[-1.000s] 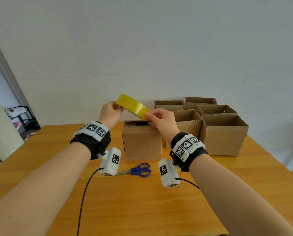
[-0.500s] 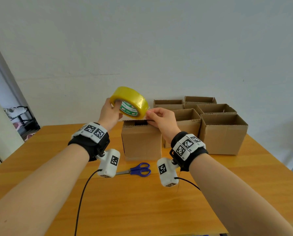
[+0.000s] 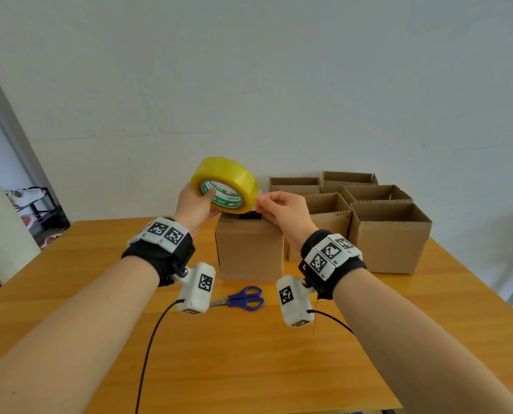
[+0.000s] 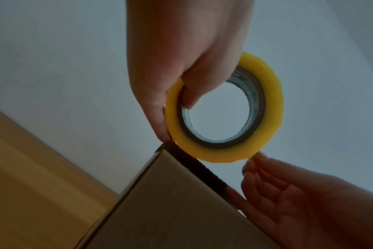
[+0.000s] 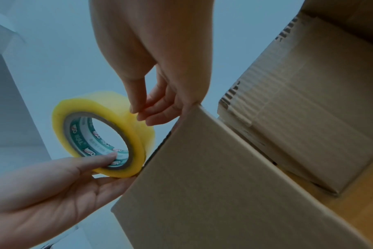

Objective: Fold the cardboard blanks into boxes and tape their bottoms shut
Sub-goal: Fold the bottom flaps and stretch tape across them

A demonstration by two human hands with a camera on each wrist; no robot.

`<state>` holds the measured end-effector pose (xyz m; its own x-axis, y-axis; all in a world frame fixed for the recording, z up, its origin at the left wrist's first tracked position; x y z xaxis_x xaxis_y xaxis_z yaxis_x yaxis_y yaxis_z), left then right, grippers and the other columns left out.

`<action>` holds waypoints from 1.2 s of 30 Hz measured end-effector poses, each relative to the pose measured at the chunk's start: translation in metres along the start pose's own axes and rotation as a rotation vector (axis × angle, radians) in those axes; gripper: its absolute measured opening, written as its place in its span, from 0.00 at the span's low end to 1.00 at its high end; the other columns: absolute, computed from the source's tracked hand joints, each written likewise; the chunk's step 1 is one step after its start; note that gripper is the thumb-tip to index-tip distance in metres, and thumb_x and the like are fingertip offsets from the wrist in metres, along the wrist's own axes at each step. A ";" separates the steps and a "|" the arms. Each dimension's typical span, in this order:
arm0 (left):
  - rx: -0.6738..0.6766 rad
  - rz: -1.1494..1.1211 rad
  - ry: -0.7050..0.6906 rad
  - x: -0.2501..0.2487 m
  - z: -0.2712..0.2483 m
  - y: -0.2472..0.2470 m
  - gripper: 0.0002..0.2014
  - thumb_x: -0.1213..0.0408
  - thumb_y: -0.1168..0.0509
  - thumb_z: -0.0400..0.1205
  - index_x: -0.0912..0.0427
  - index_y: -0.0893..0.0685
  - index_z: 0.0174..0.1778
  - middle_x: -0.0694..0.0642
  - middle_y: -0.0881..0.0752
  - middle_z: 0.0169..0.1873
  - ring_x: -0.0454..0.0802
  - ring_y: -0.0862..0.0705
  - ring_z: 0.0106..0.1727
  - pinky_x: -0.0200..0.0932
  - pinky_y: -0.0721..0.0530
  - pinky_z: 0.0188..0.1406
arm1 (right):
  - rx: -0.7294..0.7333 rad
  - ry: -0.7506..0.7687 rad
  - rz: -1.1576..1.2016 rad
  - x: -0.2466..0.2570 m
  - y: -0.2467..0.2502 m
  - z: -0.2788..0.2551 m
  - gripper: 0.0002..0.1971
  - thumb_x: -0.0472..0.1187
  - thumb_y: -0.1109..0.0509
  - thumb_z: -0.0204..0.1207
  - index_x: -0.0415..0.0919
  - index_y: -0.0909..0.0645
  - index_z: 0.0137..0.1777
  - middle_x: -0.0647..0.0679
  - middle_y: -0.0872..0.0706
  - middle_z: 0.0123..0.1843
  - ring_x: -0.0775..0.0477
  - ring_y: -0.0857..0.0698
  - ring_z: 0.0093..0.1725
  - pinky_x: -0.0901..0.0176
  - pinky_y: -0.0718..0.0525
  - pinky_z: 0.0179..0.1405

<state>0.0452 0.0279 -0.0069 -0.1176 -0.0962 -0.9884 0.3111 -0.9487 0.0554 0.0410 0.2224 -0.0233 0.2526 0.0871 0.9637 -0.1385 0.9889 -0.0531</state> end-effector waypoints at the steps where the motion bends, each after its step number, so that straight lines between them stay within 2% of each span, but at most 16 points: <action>1: -0.006 -0.001 -0.007 -0.001 0.000 0.001 0.15 0.68 0.41 0.86 0.64 0.28 0.68 0.66 0.21 0.66 0.66 0.19 0.63 0.54 0.15 0.50 | 0.000 0.003 -0.031 0.002 0.000 0.000 0.06 0.36 0.30 0.79 0.34 0.15 0.50 0.43 0.12 0.44 0.50 0.13 0.45 0.61 0.14 0.53; 4: -0.028 0.018 -0.033 -0.004 0.001 0.002 0.11 0.66 0.42 0.87 0.57 0.32 0.65 0.64 0.23 0.66 0.67 0.18 0.62 0.53 0.13 0.45 | -0.026 0.026 -0.181 0.009 0.002 0.002 0.09 0.39 0.29 0.78 0.33 0.14 0.52 0.50 0.12 0.41 0.59 0.17 0.39 0.69 0.19 0.44; 7: -0.025 0.073 -0.064 -0.009 -0.003 -0.001 0.07 0.65 0.43 0.87 0.56 0.33 0.60 0.64 0.23 0.64 0.68 0.17 0.59 0.56 0.13 0.45 | -0.055 0.058 -0.295 0.011 0.006 0.004 0.08 0.41 0.28 0.77 0.35 0.13 0.49 0.47 0.12 0.43 0.54 0.16 0.44 0.64 0.20 0.48; 10: -0.017 0.142 -0.112 -0.015 -0.006 -0.003 0.07 0.65 0.43 0.87 0.58 0.33 0.58 0.65 0.22 0.62 0.67 0.16 0.58 0.60 0.12 0.47 | -0.053 0.055 -0.403 0.006 0.009 0.005 0.10 0.43 0.27 0.77 0.36 0.14 0.50 0.44 0.12 0.45 0.51 0.17 0.45 0.64 0.20 0.44; 13: -0.010 0.217 -0.149 -0.022 -0.012 -0.006 0.06 0.64 0.42 0.86 0.57 0.33 0.56 0.63 0.21 0.58 0.67 0.15 0.56 0.62 0.12 0.48 | -0.024 0.004 -0.456 0.000 0.009 0.007 0.10 0.44 0.28 0.77 0.38 0.15 0.52 0.42 0.13 0.48 0.49 0.17 0.48 0.59 0.20 0.47; 16: -0.048 0.273 -0.220 -0.035 -0.016 -0.008 0.07 0.61 0.41 0.86 0.56 0.31 0.56 0.61 0.19 0.52 0.65 0.14 0.51 0.61 0.12 0.46 | 0.015 -0.026 -0.447 0.000 0.009 0.007 0.07 0.42 0.30 0.79 0.38 0.15 0.49 0.41 0.11 0.50 0.53 0.19 0.42 0.59 0.22 0.48; 18: -0.082 0.327 -0.260 -0.042 -0.015 -0.010 0.08 0.57 0.40 0.85 0.57 0.28 0.55 0.61 0.16 0.47 0.63 0.14 0.47 0.62 0.13 0.46 | 0.028 -0.054 -0.398 -0.001 0.008 0.007 0.08 0.40 0.33 0.80 0.35 0.15 0.51 0.46 0.10 0.47 0.59 0.21 0.35 0.67 0.23 0.40; 21: -0.082 0.367 -0.246 -0.042 -0.013 -0.016 0.17 0.51 0.40 0.83 0.63 0.23 0.42 0.68 0.14 0.41 0.66 0.14 0.43 0.65 0.14 0.45 | 0.024 -0.146 -0.318 -0.005 0.009 0.008 0.12 0.38 0.35 0.82 0.29 0.17 0.57 0.55 0.12 0.37 0.66 0.23 0.23 0.78 0.27 0.25; 23: -0.064 0.328 -0.195 -0.037 -0.013 -0.020 0.20 0.51 0.42 0.85 0.68 0.20 0.41 0.74 0.14 0.42 0.67 0.13 0.43 0.67 0.14 0.45 | 0.030 -0.191 -0.255 -0.007 0.009 0.007 0.12 0.37 0.36 0.83 0.29 0.18 0.57 0.52 0.11 0.42 0.64 0.22 0.25 0.77 0.27 0.24; 25: -0.049 0.217 -0.094 -0.024 -0.013 -0.024 0.19 0.51 0.43 0.86 0.67 0.21 0.51 0.72 0.15 0.49 0.64 0.13 0.46 0.65 0.12 0.45 | 0.047 -0.220 -0.163 -0.008 0.010 0.005 0.10 0.37 0.37 0.83 0.32 0.19 0.55 0.46 0.10 0.47 0.59 0.20 0.31 0.75 0.26 0.26; 27: -0.064 0.157 -0.019 -0.011 -0.011 -0.025 0.23 0.46 0.44 0.83 0.64 0.24 0.59 0.67 0.15 0.51 0.63 0.13 0.49 0.64 0.12 0.46 | 0.063 -0.230 -0.076 -0.008 0.012 0.004 0.06 0.36 0.35 0.82 0.34 0.18 0.49 0.43 0.11 0.46 0.54 0.18 0.37 0.72 0.23 0.30; 29: -0.066 0.174 -0.015 0.000 -0.004 -0.024 0.23 0.43 0.44 0.82 0.61 0.24 0.59 0.66 0.15 0.51 0.64 0.13 0.49 0.64 0.12 0.47 | 0.057 -0.236 -0.001 -0.007 0.016 0.002 0.04 0.35 0.32 0.80 0.36 0.16 0.45 0.43 0.12 0.44 0.49 0.16 0.44 0.69 0.18 0.39; 31: -0.063 0.209 -0.030 0.004 0.000 -0.024 0.18 0.45 0.45 0.83 0.58 0.24 0.54 0.67 0.15 0.51 0.65 0.13 0.48 0.65 0.13 0.48 | 0.061 -0.258 0.107 -0.005 0.019 -0.002 0.04 0.33 0.32 0.79 0.34 0.16 0.47 0.42 0.12 0.44 0.48 0.13 0.47 0.64 0.16 0.51; 32: -0.067 0.218 -0.025 0.005 0.001 -0.023 0.18 0.46 0.45 0.83 0.58 0.25 0.56 0.66 0.15 0.52 0.65 0.13 0.49 0.64 0.13 0.49 | 0.067 -0.263 0.152 -0.004 0.019 -0.003 0.04 0.32 0.32 0.79 0.32 0.16 0.49 0.42 0.12 0.45 0.48 0.13 0.48 0.61 0.15 0.55; 34: -0.073 0.209 -0.007 0.006 0.000 -0.023 0.19 0.49 0.44 0.85 0.59 0.28 0.64 0.64 0.17 0.55 0.64 0.13 0.51 0.63 0.13 0.50 | 0.065 -0.261 0.182 -0.003 0.019 -0.007 0.06 0.31 0.32 0.79 0.29 0.17 0.52 0.40 0.12 0.46 0.46 0.13 0.49 0.57 0.15 0.58; 36: -0.091 0.212 -0.022 0.002 -0.002 -0.022 0.19 0.50 0.44 0.85 0.58 0.29 0.65 0.63 0.17 0.56 0.65 0.15 0.53 0.63 0.14 0.53 | 0.043 -0.268 0.205 -0.004 0.017 -0.009 0.06 0.30 0.33 0.79 0.28 0.18 0.52 0.38 0.13 0.45 0.44 0.13 0.49 0.53 0.14 0.57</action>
<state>0.0399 0.0489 -0.0103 -0.0604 -0.2983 -0.9526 0.4149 -0.8755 0.2478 0.0463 0.2404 -0.0306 -0.0448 0.2429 0.9690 -0.2021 0.9477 -0.2469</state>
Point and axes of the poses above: each hand's wrist, its own z-axis towards the middle knuckle, its own y-axis out of the back of the hand, x = y × z, the point moved 7 cm from there along z, towards the middle knuckle
